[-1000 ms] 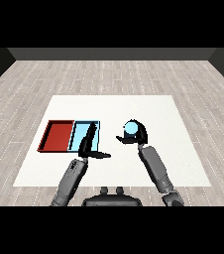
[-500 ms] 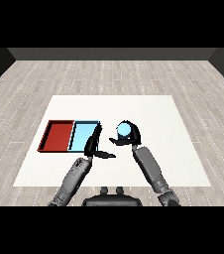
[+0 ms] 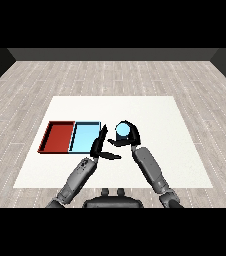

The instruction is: Pick the blue can and put it in the blue box

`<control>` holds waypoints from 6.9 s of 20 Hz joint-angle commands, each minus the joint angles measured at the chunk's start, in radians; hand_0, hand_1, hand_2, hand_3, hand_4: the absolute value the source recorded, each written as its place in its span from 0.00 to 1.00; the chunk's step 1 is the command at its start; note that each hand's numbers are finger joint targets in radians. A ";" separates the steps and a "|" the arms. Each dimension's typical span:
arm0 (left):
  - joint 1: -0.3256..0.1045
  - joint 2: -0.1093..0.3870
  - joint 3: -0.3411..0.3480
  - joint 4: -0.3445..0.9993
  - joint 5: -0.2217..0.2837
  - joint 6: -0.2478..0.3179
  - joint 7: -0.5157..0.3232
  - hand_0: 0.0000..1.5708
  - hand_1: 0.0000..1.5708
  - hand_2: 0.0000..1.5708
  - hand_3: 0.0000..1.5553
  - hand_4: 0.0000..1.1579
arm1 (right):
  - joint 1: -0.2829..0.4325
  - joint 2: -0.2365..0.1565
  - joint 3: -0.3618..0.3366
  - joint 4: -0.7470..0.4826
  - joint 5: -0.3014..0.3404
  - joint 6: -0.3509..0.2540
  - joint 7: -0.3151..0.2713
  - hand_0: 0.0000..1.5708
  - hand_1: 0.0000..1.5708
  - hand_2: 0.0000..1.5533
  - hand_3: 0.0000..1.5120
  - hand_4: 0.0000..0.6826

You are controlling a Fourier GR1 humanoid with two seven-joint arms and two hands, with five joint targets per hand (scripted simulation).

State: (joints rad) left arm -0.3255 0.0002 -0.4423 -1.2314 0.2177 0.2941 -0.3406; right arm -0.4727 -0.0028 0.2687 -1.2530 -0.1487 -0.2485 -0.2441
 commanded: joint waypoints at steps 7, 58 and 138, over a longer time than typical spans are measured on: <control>-0.091 0.000 -0.019 0.140 0.120 -0.025 -0.035 0.00 0.00 0.00 0.00 0.00 | -0.054 0.003 0.064 0.064 -0.068 -0.022 -0.045 0.91 0.91 0.94 0.91 0.81; -0.299 0.001 -0.175 0.287 0.223 0.362 0.021 1.00 1.00 0.99 0.95 0.99 | -0.011 0.002 0.261 -0.019 -0.127 -0.119 -0.063 0.91 0.91 0.94 0.91 0.78; -0.533 0.178 0.256 1.145 0.049 0.385 0.121 0.00 0.00 0.00 0.00 0.00 | 0.148 -0.118 -0.322 -0.195 -0.307 0.165 -0.073 0.00 0.00 0.00 0.00 0.00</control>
State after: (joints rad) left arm -0.8264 0.1658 -0.2311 -0.0649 0.2342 0.6130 -0.1966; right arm -0.2826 -0.1357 -0.0540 -1.4676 -0.4566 -0.0686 -0.3230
